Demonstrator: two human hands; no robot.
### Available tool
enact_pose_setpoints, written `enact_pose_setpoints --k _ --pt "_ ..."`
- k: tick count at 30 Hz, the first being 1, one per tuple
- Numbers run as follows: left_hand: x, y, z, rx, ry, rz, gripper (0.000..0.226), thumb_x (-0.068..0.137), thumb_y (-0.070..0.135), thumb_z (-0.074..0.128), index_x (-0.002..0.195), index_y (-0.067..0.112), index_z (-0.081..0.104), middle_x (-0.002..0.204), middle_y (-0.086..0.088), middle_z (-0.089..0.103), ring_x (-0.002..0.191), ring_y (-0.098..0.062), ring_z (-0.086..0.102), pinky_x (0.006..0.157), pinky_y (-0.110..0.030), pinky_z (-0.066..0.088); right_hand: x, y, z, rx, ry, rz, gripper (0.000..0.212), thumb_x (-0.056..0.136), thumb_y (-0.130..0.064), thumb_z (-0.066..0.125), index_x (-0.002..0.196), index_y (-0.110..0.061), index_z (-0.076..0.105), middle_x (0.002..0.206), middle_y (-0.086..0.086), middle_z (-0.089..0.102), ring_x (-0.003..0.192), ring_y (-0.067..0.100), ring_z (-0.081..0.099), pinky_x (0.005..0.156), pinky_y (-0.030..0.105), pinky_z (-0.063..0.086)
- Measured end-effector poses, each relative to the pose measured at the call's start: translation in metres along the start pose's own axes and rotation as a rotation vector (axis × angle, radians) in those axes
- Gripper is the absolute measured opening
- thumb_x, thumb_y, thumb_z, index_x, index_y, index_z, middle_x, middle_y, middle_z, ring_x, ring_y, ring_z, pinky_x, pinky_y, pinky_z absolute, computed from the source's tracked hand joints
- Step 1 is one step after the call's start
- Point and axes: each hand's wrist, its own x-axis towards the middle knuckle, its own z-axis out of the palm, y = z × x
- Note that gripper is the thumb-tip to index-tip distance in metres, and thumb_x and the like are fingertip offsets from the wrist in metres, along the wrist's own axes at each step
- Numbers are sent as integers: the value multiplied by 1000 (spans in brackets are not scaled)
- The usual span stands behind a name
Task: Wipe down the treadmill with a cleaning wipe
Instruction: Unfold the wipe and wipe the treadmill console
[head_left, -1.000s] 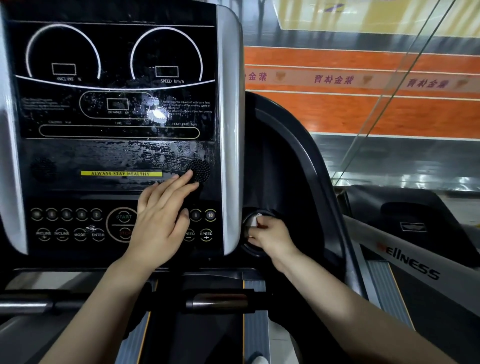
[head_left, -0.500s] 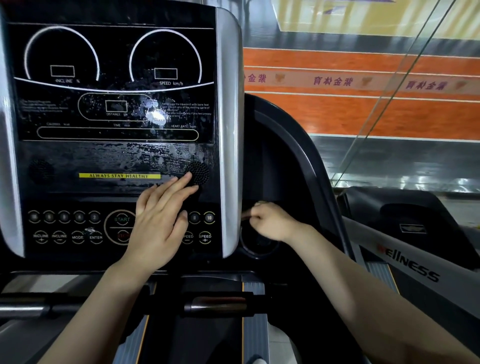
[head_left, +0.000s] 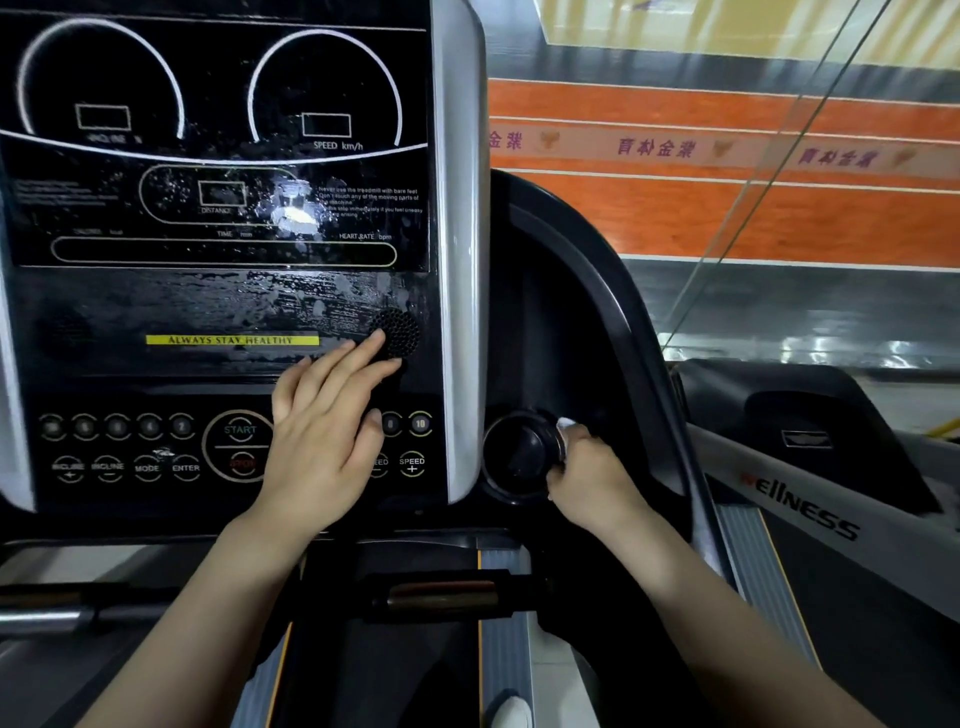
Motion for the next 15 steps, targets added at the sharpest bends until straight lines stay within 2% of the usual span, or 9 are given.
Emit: enact_pose_setpoints --k 2,3,5,7,10,13,15 --pt "0 1 0 -11 8 -2 50 90 20 41 139 20 52 158 8 34 145 -16 29 120 -33 2 -10 2 6 67 45 47 45 88 -5 53 132 -7 41 116 14 61 97 24 67 84 31 56" --pt "0 1 0 -15 7 2 50 90 20 40 139 20 52 159 8 33 145 -16 28 120 -33 2 -16 1 8 83 60 72 36 88 -4 55 122 -6 44 110 13 62 94 23 66 79 29 55" --pt "-1 0 0 -22 10 13 50 90 20 40 139 20 51 159 8 33 146 -16 28 120 -34 2 -27 -2 8 120 61 103 20 87 -1 55 104 -7 46 97 7 65 82 14 64 64 20 50" --pt "-1 0 1 -39 30 14 50 90 19 41 138 19 52 158 7 34 145 -17 29 120 -36 3 -35 -4 9 147 32 94 13 88 2 50 95 -9 47 83 -2 66 69 1 59 54 10 45" --pt "-1 3 3 -108 93 -1 48 88 15 42 135 18 54 155 7 39 142 -17 34 120 -41 9 -39 -7 16 144 37 62 22 91 1 49 111 -6 50 92 -13 59 75 -3 54 54 1 40" --pt "0 4 3 -167 131 2 47 87 13 44 132 17 55 152 9 42 141 -18 35 118 -46 15 -41 -13 25 137 96 50 31 90 -1 51 121 -3 51 110 -2 63 96 9 62 57 0 39" --pt "0 3 2 -180 129 18 46 88 15 43 132 16 56 150 9 43 141 -18 36 118 -47 16 -44 -20 32 183 73 8 28 90 -4 52 117 -7 56 100 -8 64 85 1 60 59 -1 38"
